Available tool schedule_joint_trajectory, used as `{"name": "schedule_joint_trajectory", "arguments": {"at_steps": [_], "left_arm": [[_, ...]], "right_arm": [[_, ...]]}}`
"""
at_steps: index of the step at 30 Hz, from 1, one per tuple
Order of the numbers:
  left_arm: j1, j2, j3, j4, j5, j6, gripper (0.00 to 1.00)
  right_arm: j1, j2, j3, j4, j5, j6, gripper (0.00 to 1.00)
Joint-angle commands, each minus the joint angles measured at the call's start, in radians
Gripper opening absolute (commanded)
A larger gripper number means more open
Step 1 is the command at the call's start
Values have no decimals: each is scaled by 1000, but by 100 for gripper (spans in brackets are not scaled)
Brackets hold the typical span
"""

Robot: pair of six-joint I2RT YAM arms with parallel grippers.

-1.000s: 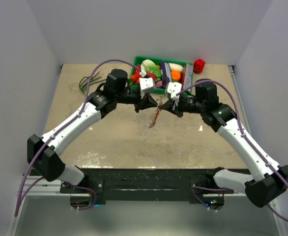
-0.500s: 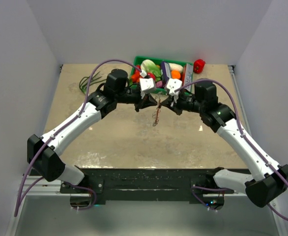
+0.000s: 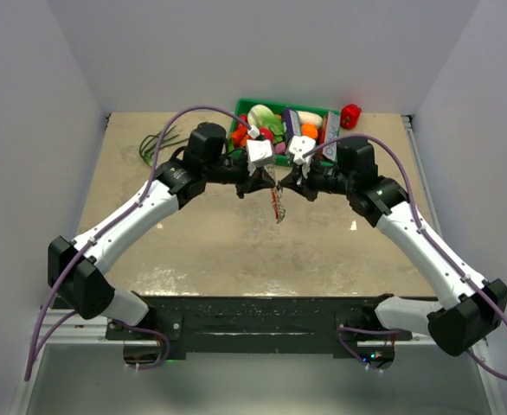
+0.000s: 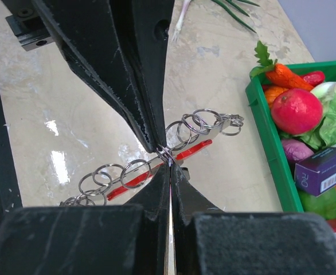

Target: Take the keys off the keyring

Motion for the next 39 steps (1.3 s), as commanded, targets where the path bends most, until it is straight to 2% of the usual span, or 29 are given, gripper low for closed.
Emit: {"name": "schedule_joint_trajectory", "arguments": {"at_steps": [1, 14, 18, 30, 39], "left_arm": [[-45, -4, 34, 6, 54, 37, 0], [-53, -9, 33, 9, 3, 36, 0], [-53, -5, 33, 29, -55, 13, 0], [-54, 13, 31, 51, -100, -17, 0], [-59, 11, 37, 49, -109, -20, 0]], "right_arm": [[14, 15, 82, 96, -87, 35, 0], [9, -19, 74, 119, -116, 74, 0], [5, -51, 66, 113, -155, 73, 0], [3, -19, 69, 128, -310, 130, 0], [-10, -47, 37, 136, -233, 104, 0]]}}
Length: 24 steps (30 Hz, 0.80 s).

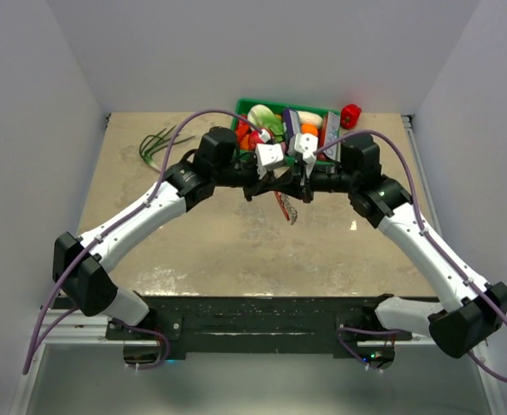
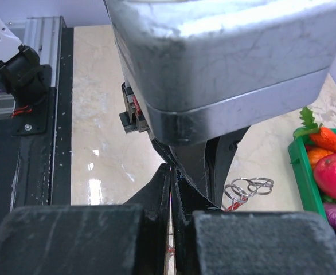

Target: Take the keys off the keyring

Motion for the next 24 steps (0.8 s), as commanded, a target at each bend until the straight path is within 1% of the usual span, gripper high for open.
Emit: {"name": "schedule_joint_trajectory", "arguments": {"at_steps": [1, 3, 6, 9, 10, 11, 12, 14, 15, 16, 20, 24], "left_arm": [[-5, -22, 22, 43, -7, -6, 0], [-4, -30, 19, 39, -5, 0, 0], [-2, -47, 19, 19, 41, 25, 0], [7, -53, 20, 8, 102, 34, 0], [8, -54, 22, 3, 130, 38, 0], [8, -56, 22, 2, 139, 37, 0], [11, -59, 23, -1, 153, 42, 0], [19, -61, 25, -9, 208, 46, 0], [27, -62, 23, -10, 222, 48, 0], [30, -64, 25, -10, 248, 46, 0], [41, -67, 28, -9, 263, 42, 0], [47, -67, 29, -7, 283, 35, 0]], "right_arm": [[-22, -54, 4, 42, 17, -11, 0], [-49, -71, -1, 22, 35, -49, 0], [-85, -79, -17, -28, 61, -112, 0], [-120, -79, -40, -65, 25, -160, 1], [-123, -79, -48, -85, 14, -174, 9], [-125, -79, -51, -94, 6, -201, 13], [-125, -79, -59, -107, 0, -218, 23], [-125, -82, -86, -108, -24, -239, 30], [-123, -82, -96, -108, -29, -252, 36], [-125, -85, -106, -116, -34, -263, 38], [-125, -86, -108, -168, -60, -336, 40], [-123, -88, -123, -161, -57, -332, 41]]}}
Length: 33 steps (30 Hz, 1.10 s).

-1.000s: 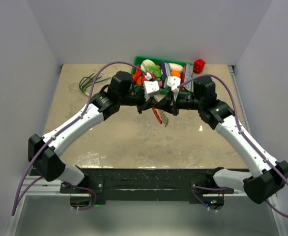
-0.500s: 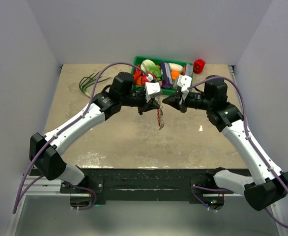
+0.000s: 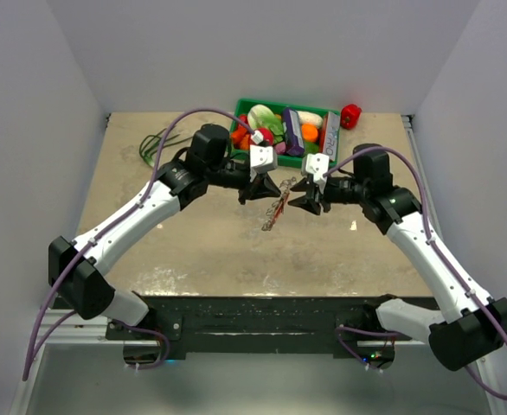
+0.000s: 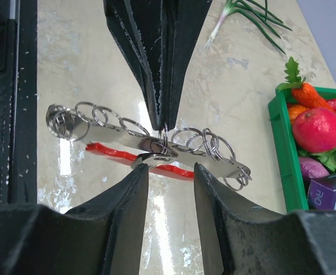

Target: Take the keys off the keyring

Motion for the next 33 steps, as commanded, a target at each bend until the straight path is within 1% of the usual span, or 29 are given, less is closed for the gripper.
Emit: {"name": "schedule_joint_trajectory", "arguments": {"at_steps": [1, 5, 11, 13, 15, 16, 17, 21, 25, 28, 30, 33], "left_arm": [[9, -38, 29, 26, 70, 7, 0], [9, -37, 31, 29, 76, 1, 0], [9, -37, 26, 29, 85, 1, 0], [11, -35, 25, 30, 84, 1, 0], [11, -33, 25, 30, 87, 1, 0], [9, -32, 25, 30, 87, 1, 0], [11, -32, 25, 30, 85, 1, 0], [9, -33, 23, 32, 82, 3, 0], [9, -37, 23, 32, 75, 1, 0], [9, -38, 23, 32, 73, 3, 0], [9, -35, 22, 34, 73, 3, 0], [11, -32, 23, 37, 73, -2, 0]], "right_arm": [[0, -13, -21, 20, -40, -30, 41], [-2, 7, -21, 69, -60, 28, 41], [1, 35, -12, 106, -103, 76, 37], [6, 39, -7, 106, -107, 79, 34], [11, 41, -4, 102, -101, 77, 26], [12, 43, -4, 99, -104, 74, 26], [12, 41, -5, 94, -126, 70, 26], [11, 43, 5, 40, -188, 25, 33], [12, 41, 19, -18, -215, -25, 36], [11, 32, 13, -26, -229, -36, 41], [12, 32, 4, 6, -226, -3, 40], [12, 41, 5, 36, -229, 30, 32]]}}
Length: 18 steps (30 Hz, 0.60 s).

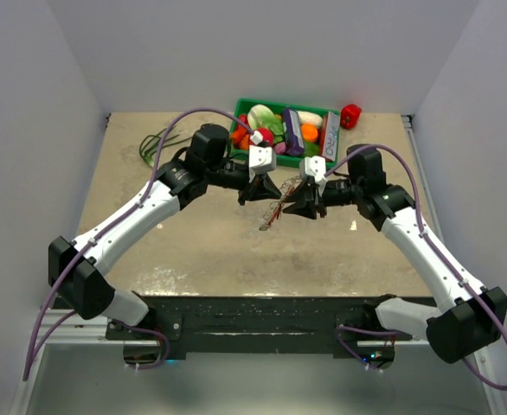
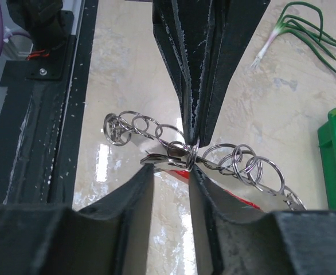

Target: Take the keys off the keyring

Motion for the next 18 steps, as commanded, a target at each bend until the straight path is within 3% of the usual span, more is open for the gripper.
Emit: {"name": "schedule_joint_trajectory", "arguments": {"at_steps": [1, 10, 13, 18], "left_arm": [[5, -30, 23, 35, 21, 0, 0], [4, -38, 20, 35, 11, 2, 0], [4, -43, 17, 36, -6, 0, 0], [4, -43, 9, 61, -45, -21, 0]], "right_arm": [[6, -1, 25, 48, -44, 42, 31], [6, 16, 29, 68, -54, 98, 33], [4, 2, 29, 40, -31, 69, 43], [6, -52, -27, 158, 5, 161, 50]]}}
